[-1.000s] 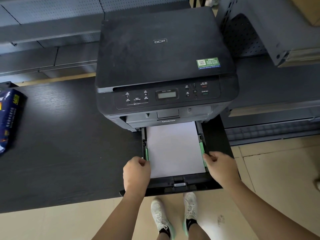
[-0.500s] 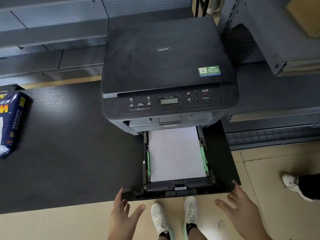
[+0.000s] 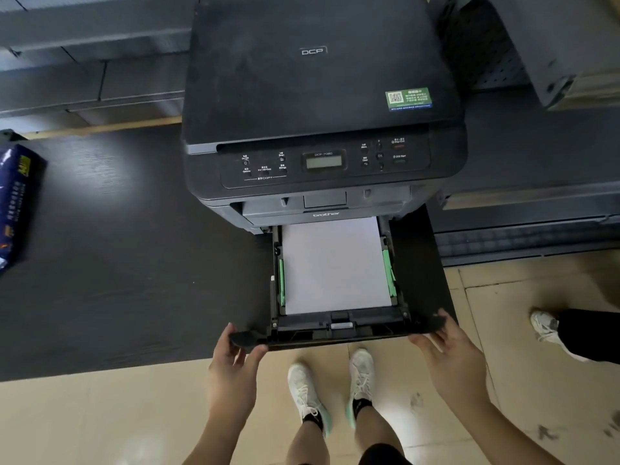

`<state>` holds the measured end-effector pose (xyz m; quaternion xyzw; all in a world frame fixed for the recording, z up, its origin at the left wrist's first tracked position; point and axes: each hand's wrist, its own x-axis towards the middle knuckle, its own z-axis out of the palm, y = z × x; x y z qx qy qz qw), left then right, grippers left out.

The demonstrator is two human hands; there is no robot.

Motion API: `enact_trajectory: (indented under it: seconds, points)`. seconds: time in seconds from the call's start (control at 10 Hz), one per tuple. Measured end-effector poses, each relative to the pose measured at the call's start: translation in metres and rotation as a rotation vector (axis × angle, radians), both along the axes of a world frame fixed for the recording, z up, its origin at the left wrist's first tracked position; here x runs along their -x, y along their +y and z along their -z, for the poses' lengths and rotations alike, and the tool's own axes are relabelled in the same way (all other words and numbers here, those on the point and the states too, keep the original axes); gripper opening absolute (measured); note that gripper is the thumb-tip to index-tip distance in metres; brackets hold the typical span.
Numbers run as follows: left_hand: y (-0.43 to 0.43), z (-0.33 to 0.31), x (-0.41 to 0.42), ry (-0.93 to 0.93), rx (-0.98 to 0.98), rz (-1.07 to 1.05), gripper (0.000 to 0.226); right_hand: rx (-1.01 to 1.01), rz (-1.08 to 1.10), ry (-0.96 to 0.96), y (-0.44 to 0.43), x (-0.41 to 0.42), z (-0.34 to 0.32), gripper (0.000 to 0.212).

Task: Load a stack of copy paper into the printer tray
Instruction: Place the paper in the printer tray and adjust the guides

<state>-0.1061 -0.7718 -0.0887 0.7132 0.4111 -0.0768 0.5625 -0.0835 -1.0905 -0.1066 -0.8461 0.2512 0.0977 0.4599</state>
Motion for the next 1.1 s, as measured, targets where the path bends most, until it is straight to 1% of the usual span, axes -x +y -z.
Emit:
enact_trajectory:
  seconds: [0.1, 0.2, 0.3, 0.4, 0.5, 0.6, 0.7, 0.8, 0.9, 1.0, 1.1]
  points:
    - [0.002, 0.006, -0.015, 0.009, -0.036, 0.016, 0.069, -0.040, 0.002, -0.046, 0.003, -0.017, 0.001, 0.059]
    - [0.005, 0.012, -0.037, 0.010, -0.149, 0.056, 0.071, -0.029, -0.025, -0.096, 0.007, -0.041, -0.001, 0.045]
    - [0.008, 0.017, -0.065, -0.018, -0.199, 0.063, 0.074, 0.002, -0.025, -0.134, 0.011, -0.070, 0.000, 0.039]
    - [0.011, 0.020, -0.093, -0.054, -0.220, 0.070, 0.078, -0.017, -0.005, -0.163, 0.018, -0.099, 0.004, 0.041]
    - [0.015, 0.027, -0.122, -0.088, -0.183, 0.053, 0.084, -0.015, 0.030, -0.159, 0.023, -0.130, 0.009, 0.035]
    - [0.017, 0.034, -0.150, -0.125, -0.188, 0.091, 0.078, 0.055, 0.042, -0.180, 0.028, -0.162, 0.012, 0.032]
    - [0.012, 0.035, -0.175, -0.186, -0.247, 0.090, 0.051, 0.058, 0.067, -0.177, 0.033, -0.183, 0.015, 0.034]
    - [0.007, 0.036, -0.195, -0.196, -0.210, 0.015, 0.055, 0.062, 0.114, -0.189, 0.039, -0.196, 0.016, 0.034]
    - [0.007, 0.043, -0.195, -0.196, -0.191, -0.001, 0.051, 0.064, 0.133, -0.220, 0.041, -0.197, 0.021, 0.027]
    - [0.008, 0.039, -0.195, -0.219, -0.194, 0.031, 0.051, 0.066, 0.083, -0.210, 0.039, -0.198, 0.022, 0.024]
    - [0.005, 0.032, -0.177, -0.155, -0.150, 0.065, 0.069, 0.052, 0.011, -0.099, 0.031, -0.175, 0.022, 0.042]
